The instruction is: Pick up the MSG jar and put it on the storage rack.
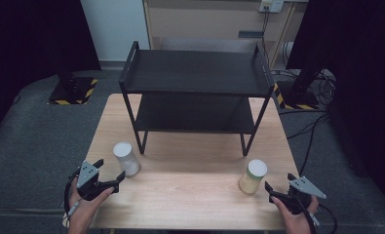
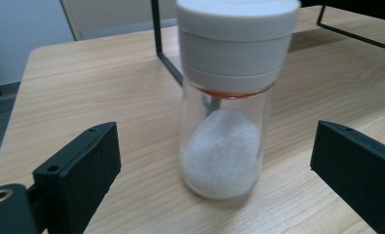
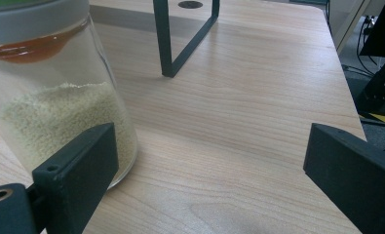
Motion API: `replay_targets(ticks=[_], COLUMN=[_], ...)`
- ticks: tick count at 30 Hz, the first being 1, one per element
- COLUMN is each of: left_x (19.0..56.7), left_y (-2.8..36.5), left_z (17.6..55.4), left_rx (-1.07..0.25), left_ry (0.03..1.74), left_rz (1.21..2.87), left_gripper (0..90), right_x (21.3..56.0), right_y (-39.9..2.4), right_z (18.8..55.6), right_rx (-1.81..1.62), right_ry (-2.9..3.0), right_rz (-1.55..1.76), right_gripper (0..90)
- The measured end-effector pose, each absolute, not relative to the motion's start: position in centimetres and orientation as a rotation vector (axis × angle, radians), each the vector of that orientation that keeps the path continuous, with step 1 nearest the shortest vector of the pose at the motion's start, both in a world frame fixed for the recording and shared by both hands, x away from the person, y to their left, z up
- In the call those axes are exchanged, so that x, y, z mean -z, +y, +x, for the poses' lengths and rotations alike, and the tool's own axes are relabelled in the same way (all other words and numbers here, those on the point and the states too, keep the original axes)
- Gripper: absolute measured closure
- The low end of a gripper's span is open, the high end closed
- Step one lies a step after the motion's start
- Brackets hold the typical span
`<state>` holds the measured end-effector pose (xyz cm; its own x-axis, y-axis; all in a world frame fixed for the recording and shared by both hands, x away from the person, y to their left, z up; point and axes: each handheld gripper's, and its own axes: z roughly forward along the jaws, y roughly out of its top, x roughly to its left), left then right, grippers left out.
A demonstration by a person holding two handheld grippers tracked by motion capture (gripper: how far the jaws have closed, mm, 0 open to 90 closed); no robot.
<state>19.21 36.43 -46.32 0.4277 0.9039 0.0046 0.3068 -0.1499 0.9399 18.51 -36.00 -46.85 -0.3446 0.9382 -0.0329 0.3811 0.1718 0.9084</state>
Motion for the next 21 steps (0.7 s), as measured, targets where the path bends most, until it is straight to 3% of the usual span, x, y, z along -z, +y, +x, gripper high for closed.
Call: replay_targets(ticks=[21], left_x=[46.19], left_y=[35.79], left_z=[19.3], left_rx=[-0.767], left_ry=[0.983], left_rz=[1.708], left_gripper=[2.5], right_x=[46.93], right_y=[-35.98], right_z=[18.45], right_rx=[-1.15], right_ry=[1.833], right_rz=[1.252], right_gripper=[6.4])
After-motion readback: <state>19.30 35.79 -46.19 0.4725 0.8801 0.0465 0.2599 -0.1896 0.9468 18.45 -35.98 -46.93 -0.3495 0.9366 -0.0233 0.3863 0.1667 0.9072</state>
